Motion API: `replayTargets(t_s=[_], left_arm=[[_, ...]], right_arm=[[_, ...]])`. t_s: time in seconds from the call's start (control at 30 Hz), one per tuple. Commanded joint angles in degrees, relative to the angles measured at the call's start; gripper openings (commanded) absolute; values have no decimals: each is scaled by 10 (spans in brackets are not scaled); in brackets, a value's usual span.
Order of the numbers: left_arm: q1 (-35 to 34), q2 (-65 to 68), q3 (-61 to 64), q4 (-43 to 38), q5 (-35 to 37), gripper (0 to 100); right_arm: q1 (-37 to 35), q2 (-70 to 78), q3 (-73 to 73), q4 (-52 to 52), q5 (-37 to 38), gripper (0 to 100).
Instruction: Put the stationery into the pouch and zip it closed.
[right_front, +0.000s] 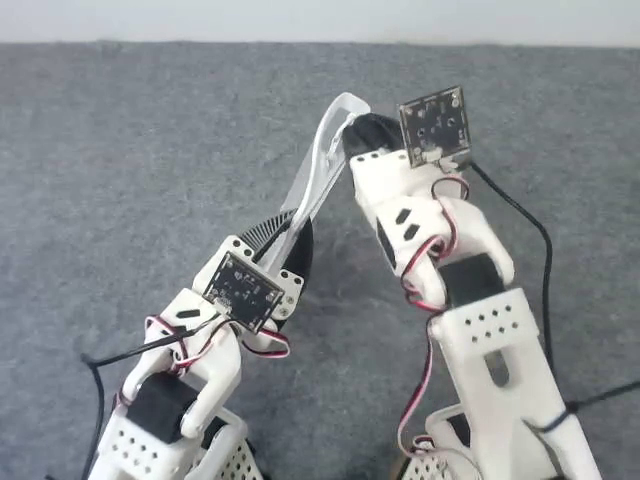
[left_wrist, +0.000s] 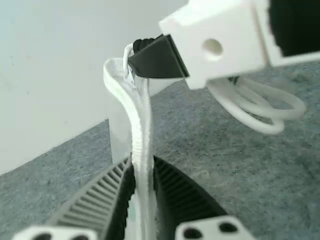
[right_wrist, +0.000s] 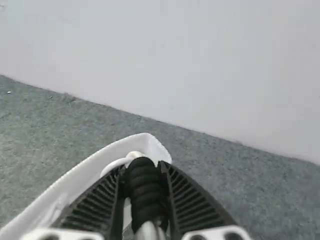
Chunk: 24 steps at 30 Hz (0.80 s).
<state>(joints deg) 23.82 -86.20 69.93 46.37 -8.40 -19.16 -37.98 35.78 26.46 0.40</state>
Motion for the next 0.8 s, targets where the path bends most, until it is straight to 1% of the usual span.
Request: replayTargets(t_s=[0.0,0.3,0.77], left_arm=[[1,-21,2,28,6,7],[1,-21,2,30,6,7],[1,-21,2,36,5,7]], right_arm=[[77,44,-66,-26,-9,6],[80,99,-111,-26,-8,6],[120,222,-215,-26,-8,6]])
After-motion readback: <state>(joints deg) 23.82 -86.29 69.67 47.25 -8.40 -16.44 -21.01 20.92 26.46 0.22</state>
